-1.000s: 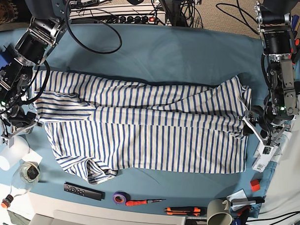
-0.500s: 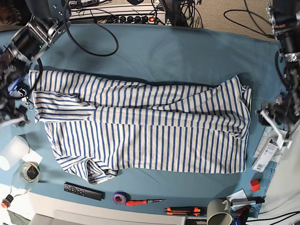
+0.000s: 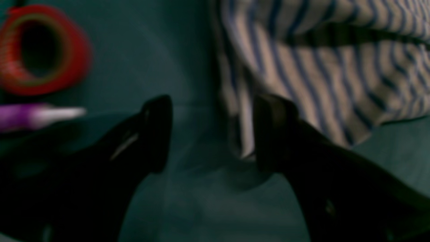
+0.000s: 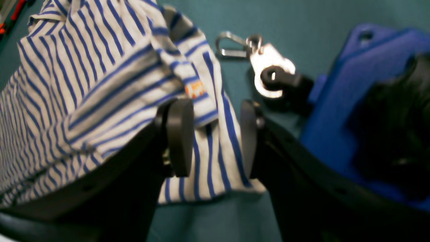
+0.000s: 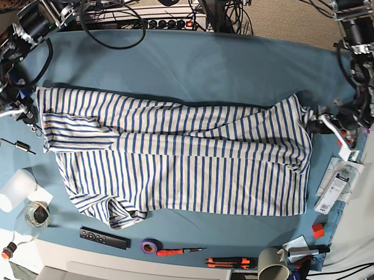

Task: Fold the T-shirt properly
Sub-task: 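Regrasp the folded edge near each gripper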

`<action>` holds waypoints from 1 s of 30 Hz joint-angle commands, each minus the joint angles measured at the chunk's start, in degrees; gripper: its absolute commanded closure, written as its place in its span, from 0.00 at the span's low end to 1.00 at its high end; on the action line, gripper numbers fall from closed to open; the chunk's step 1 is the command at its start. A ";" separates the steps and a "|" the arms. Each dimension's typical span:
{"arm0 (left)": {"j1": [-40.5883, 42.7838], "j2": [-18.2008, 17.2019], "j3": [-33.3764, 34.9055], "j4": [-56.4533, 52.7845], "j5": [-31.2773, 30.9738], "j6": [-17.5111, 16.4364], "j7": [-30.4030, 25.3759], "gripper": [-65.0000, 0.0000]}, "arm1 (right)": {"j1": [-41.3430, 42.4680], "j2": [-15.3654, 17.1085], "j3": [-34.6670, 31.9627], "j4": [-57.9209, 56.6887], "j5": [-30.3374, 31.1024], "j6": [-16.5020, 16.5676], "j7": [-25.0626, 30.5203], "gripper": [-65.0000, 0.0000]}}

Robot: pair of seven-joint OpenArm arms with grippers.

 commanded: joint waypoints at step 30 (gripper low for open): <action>-0.42 5.44 -0.33 0.83 4.07 2.38 0.63 0.42 | -1.16 -2.75 0.28 -1.75 -4.63 -1.11 9.70 0.64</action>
